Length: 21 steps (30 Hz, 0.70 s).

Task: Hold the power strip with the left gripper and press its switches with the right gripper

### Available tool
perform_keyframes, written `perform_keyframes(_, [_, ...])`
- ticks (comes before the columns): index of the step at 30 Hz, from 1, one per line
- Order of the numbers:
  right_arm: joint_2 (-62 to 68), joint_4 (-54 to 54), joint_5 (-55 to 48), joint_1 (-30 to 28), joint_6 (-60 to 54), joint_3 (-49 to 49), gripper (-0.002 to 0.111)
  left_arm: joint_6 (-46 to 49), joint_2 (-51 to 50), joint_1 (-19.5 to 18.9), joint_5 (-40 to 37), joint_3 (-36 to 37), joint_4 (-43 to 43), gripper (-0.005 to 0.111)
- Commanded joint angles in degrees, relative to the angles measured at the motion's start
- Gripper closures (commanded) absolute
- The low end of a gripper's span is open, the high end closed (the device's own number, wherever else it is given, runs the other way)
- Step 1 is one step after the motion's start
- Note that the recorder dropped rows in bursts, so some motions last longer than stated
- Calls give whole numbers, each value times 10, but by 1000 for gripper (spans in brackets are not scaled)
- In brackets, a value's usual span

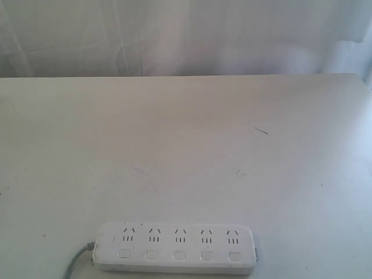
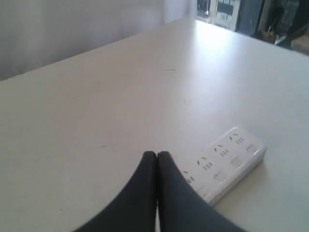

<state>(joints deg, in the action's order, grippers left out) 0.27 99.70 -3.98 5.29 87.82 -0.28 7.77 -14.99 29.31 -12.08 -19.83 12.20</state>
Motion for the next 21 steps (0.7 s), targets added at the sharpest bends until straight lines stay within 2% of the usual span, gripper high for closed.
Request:
perform_keyframes(1, [-3, 2, -10, -4, -5, 3, 108, -32, 4, -61, 109, 81, 72, 107])
perform_keyframes(4, [-3, 2, -10, -4, -5, 3, 108, -54, 4, -144, 153, 146, 88, 107])
perform_keyframes(10, [-3, 2, -8, -4, -5, 3, 108, -78, 14, -234, 154, 193, 81, 107])
perform_keyframes(13, [-3, 2, -8, -4, -5, 3, 108, -78, 39, -276, 150, 198, 40, 107])
perform_keyframes(15, [-3, 2, -8, -4, -5, 3, 108, -63, 60, -299, 94, 198, 6, 107])
perform_keyframes(17, [-3, 2, -10, -4, -5, 3, 108, -64, 82, -313, 74, 198, 14, 107])
perform_keyframes(21, [-3, 2, -13, -4, -5, 3, 108, -63, 119, -315, 37, 198, 44, 107])
